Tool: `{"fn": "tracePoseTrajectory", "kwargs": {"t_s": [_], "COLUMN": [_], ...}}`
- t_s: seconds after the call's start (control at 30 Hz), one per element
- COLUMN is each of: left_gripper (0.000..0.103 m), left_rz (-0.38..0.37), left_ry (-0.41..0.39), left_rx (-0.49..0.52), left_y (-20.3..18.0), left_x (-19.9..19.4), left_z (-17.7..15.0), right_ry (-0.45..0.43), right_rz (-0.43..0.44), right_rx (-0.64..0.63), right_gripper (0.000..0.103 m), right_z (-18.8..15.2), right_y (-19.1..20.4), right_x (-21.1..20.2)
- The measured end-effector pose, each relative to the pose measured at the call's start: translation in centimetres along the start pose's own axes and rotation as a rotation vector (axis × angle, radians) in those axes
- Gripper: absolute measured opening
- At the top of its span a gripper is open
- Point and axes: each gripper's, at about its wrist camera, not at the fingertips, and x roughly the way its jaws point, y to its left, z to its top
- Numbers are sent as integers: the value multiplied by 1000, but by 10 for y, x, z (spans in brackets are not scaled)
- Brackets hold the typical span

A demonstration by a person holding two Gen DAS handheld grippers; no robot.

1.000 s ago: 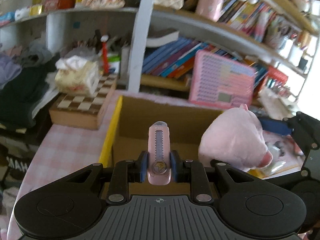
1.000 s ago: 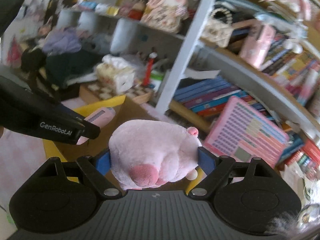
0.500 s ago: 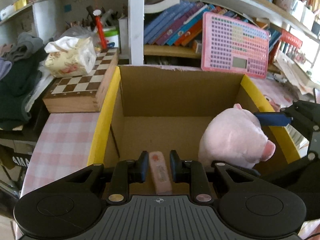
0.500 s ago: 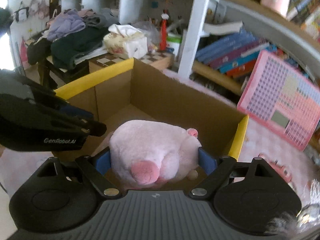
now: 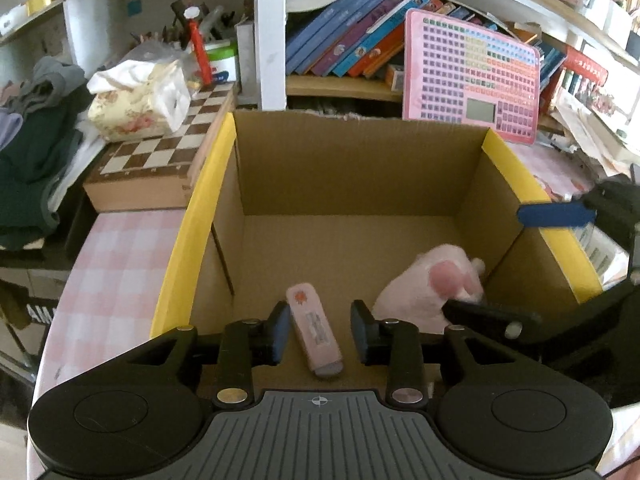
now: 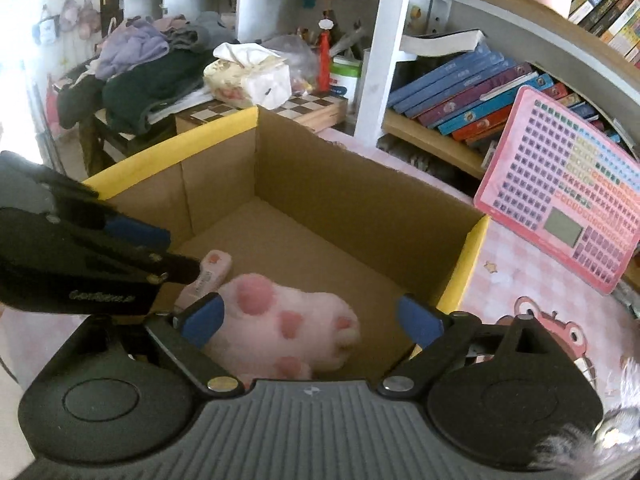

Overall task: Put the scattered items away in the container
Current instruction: 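Carry pig and knife over the yellow box and open both tools to drop them, then withdraw both open tools from the box back toward the remaining items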

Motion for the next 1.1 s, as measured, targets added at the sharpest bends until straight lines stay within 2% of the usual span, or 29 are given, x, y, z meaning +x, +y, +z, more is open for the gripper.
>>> {"fn": "tracePoseTrajectory", "kwargs": {"t_s": [0.1,0.23,0.47,0.53,0.57,0.73,0.9,1.1], "left_gripper": [34,41,59,68,73,83,88,89], "left_rz": [4,10,35,53,57,49,30,-5], "left_ry": [-12,-76,-198,-231,-247,-294,-306,-247], "left_rx": [-21,-37,-35,-29,-28,-24,-15,-28], "left_y": [-1,-1,-3,-7,-9,-17,-23,-31], "left_x": [-7,-27,-74,-89,-97,-132,-157,-171], "left_z": [-2,-4,-13,-19,-23,-46,-76,-109], "right_ry": [-6,-81,-184,-206,-215,-226,-209,-190], "right_rz": [1,12,-33,-49,-58,-115,-162,-200], "right_rx": [-19,9,78,101,113,147,199,326], "right_gripper": [95,95,95,95,95,95,95,97], "right_z": [0,1,-4,-10,-13,-36,-67,-100], "right_y": [1,2,12,16,18,34,49,71], "right_x": [-2,-24,-76,-92,-100,-133,-162,-192]}}
